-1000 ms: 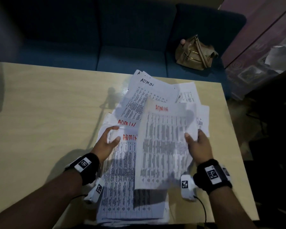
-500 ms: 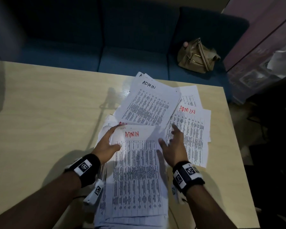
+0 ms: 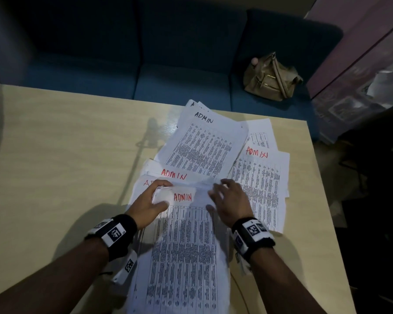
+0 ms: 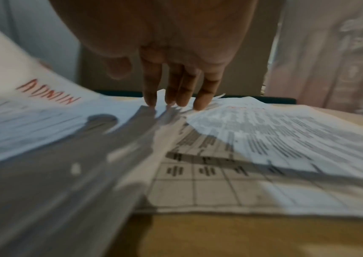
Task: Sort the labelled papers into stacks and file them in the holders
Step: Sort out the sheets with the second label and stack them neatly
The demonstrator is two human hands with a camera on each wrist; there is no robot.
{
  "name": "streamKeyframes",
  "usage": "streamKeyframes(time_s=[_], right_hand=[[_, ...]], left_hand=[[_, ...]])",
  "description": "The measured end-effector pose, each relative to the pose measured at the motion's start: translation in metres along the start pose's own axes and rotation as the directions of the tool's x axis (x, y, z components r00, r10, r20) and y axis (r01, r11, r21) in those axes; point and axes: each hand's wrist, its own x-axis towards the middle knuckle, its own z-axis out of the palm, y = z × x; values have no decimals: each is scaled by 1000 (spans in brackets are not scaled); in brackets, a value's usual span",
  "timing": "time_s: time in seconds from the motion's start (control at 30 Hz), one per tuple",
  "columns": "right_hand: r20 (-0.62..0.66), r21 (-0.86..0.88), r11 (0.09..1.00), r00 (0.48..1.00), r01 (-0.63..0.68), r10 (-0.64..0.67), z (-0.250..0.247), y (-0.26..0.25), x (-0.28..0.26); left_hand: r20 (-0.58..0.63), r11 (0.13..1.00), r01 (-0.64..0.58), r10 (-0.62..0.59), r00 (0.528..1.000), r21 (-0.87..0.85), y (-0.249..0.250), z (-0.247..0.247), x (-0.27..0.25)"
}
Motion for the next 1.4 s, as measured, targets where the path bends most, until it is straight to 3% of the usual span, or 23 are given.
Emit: streamKeyframes(time_s=[0.07, 0.13, 0.2, 0.27, 0.4, 0.53, 0.87, 0.97, 1.1, 1.27, 1.4], right_hand=[[-150, 200, 955, 957, -218, 250, -1, 25, 1], [-224, 331, 842, 831, -426, 509, 3, 59, 4], [-168, 340, 727, 722, -597, 672, 2, 90, 1], [-115, 345, 653, 660, -674, 742, -2, 116, -4], [-54, 350, 685, 716, -639, 696, -5, 147, -6], [30, 580, 515, 648, -631, 761, -14, 149, -1], [-103, 505, 532, 564, -680, 819, -26, 169, -11], [-89, 475, 507, 534, -719, 841, -23, 178, -19], [-82, 413, 522, 540, -747, 837, -25, 193, -26], [179, 162, 481, 505, -862, 844, -45, 196, -27], [159, 83, 491, 498, -867, 853, -50, 203, -19]], left_hand=[[-14, 1000, -12, 12, 1000, 20, -5, -1, 2], [-12, 999, -17, 17, 1000, 49, -11, -2, 3], [-14, 998, -12, 13, 1000, 55, -16, -2, 4], [-27, 999, -17, 18, 999, 40, -17, -1, 5], [-58, 998, -33, 35, 998, 44, -20, -1, 5], [-51, 998, -33, 35, 998, 48, -20, -2, 4], [-69, 999, -36, 37, 997, 11, -27, -1, 3], [-68, 1000, -20, 20, 998, -5, -27, 0, 2], [-70, 1000, -14, 15, 997, 20, -28, -1, 4], [-59, 999, -4, 6, 998, 32, -29, -1, 4], [-56, 998, -6, 9, 998, 55, -24, -1, 3]])
